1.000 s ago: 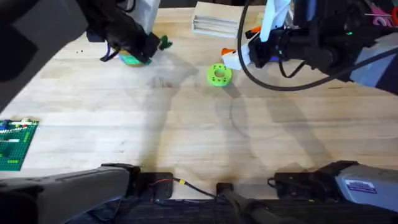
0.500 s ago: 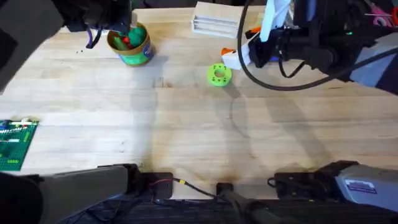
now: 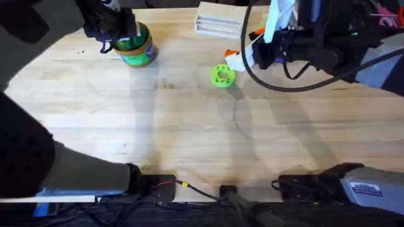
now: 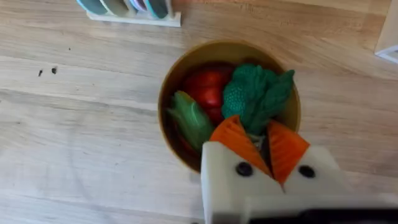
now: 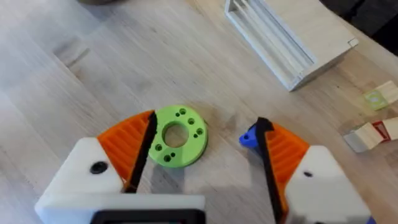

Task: Pick up the gripper from the table and insert it into the empty holder that is missing its gripper. Then pick up a screw, insert it into the mounting hole, and use the screwdriver to tighten it. Finally, clean up the table by picking up the vegetable and placing it into the bucket.

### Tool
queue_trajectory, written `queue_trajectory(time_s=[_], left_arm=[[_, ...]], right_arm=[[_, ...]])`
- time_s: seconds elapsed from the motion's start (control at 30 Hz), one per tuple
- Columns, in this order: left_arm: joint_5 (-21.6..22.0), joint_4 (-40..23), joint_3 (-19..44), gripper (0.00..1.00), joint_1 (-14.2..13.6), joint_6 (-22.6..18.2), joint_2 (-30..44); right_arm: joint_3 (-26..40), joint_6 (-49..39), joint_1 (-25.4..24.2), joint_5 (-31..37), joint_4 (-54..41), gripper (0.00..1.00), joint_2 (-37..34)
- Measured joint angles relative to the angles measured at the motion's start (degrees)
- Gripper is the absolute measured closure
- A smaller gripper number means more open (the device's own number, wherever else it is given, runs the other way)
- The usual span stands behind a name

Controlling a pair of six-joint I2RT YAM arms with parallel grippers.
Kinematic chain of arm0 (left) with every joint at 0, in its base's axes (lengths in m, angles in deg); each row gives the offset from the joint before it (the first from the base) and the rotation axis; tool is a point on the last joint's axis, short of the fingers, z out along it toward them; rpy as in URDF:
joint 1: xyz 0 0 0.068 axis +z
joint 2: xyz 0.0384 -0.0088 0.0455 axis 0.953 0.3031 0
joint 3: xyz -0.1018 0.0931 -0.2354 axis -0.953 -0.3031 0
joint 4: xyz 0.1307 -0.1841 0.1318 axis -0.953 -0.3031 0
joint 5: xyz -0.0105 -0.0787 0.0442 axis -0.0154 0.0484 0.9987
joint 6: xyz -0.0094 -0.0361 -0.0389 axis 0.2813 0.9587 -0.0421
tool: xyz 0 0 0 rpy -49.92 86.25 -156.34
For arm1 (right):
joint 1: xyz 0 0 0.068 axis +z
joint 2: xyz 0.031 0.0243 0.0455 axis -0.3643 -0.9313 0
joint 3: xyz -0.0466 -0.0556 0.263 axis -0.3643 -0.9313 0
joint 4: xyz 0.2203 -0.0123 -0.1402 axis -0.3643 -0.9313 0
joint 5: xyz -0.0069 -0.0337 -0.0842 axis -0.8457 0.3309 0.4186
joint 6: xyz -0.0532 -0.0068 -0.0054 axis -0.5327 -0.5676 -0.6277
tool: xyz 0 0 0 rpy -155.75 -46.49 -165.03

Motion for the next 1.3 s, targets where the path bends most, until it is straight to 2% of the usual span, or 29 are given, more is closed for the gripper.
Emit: queue_trajectory(time_s=[0.23, 0.43, 0.47, 0.7, 0.87, 1.0, 1.3], left_arm=[[0.0, 1.5, 0.0, 0.965, 0.0, 1.4, 0.4], [0.0, 1.0, 0.0, 0.047, 0.0, 2.1, 0.4], [0.0, 1.0, 0.0, 0.02, 0.0, 2.0, 0.4], [0.0, -0.1, 0.0, 0.008, 0.0, 2.0, -2.6], [0.0, -0.5, 0.0, 0.008, 0.0, 2.0, -9.7], [0.0, -1.4, 0.0, 0.009, 0.0, 2.0, -16.1], [-0.1, -9.7, 0.0, 0.008, 0.0, 2.0, -29.0]], right_arm=[[0.0, 0.0, 0.0, 0.0, -0.7, 0.01, 0.0], [0.0, 0.0, 0.0, 0.0, -1.0, 0.009, 0.0], [0.0, 0.0, 0.0, 0.0, -1.0, 0.01, 0.0], [0.0, 2.3, 0.0, 0.0, -1.5, 0.01, 0.0], [0.0, 6.6, 0.0, 0.0, -1.2, 0.01, 0.0], [0.0, 13.4, 0.0, 0.0, -0.8, 0.01, 0.0], [2.0, 20.9, 0.0, -0.4, -4.7, 0.01, 6.3]])
